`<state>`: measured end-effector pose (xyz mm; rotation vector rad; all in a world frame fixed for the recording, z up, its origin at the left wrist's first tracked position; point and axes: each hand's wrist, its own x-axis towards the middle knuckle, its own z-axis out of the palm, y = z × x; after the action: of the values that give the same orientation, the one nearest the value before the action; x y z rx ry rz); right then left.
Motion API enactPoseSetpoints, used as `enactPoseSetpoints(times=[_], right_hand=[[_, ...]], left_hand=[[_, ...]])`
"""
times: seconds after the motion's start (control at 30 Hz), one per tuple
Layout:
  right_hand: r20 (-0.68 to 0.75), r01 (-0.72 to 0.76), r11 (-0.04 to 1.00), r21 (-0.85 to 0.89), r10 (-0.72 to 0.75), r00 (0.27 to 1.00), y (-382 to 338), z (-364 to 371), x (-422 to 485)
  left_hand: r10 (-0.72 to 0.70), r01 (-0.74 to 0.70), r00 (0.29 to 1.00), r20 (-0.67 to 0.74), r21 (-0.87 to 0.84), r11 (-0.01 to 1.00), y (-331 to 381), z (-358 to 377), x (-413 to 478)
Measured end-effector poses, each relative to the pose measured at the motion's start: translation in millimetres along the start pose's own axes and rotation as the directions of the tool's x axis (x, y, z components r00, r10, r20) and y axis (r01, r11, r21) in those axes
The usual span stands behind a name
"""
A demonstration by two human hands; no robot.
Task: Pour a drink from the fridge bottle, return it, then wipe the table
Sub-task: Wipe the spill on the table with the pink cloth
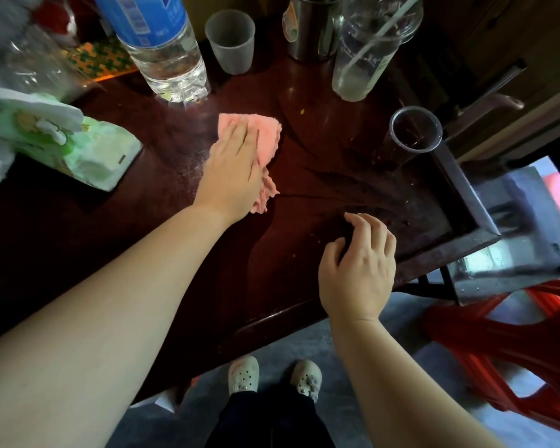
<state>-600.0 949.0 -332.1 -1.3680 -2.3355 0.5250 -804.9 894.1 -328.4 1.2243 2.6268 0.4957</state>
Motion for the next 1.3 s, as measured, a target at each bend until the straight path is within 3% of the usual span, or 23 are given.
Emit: enactPoseSetpoints(times=[0.4, 0.53, 0.67, 0.73, 0.83, 0.93, 1.1, 1.3], right_hand=[[-0.031, 0.011, 1.0, -0.012, -0.011, 0.999, 0, 1, -1], [-0.024, 0.003, 1.0, -0.022, -0.003, 1.0, -1, 1, 0], [-0.02, 0.002, 1.0, -0.015, -0.002, 1.0, -3, 0, -1], [-0.017, 0.003, 1.0, -0.011, -0.003, 1.0, -4, -1, -1], [-0.021, 0.008, 1.0, -0.011, -0.008, 1.0, -6, -2, 0], [-0.007, 0.011, 1.0, -0.02, -0.011, 1.0, -7, -3, 0], [0.104, 0.017, 0.99, -0.143, -0.003, 0.995, -14, -8, -3], [0.207, 0.14, 0.99, -0.037, -0.129, 0.97, -54, 10, 22]], left_hand=[[0.28, -0.282, 0.952, 0.12, -0.001, 0.959, 59, 29, -16], [0.28, -0.282, 0.952, 0.121, 0.0, 0.959, 66, 32, -30], [0.201, -0.194, 0.973, 0.114, -0.066, 0.979, 49, 14, -50], [0.123, -0.122, 0.992, 0.017, -0.044, 0.992, 21, -1, -77], [-0.142, 0.153, 0.983, -0.12, 0.093, 0.984, -38, -20, -128], [-0.399, 0.406, 0.911, -0.106, 0.063, 0.912, -68, -24, -166], [-0.418, 0.428, 0.901, -0.116, 0.071, 0.901, -72, -17, -172], [-0.434, 0.441, 0.895, -0.102, 0.065, 0.895, -74, -16, -169]])
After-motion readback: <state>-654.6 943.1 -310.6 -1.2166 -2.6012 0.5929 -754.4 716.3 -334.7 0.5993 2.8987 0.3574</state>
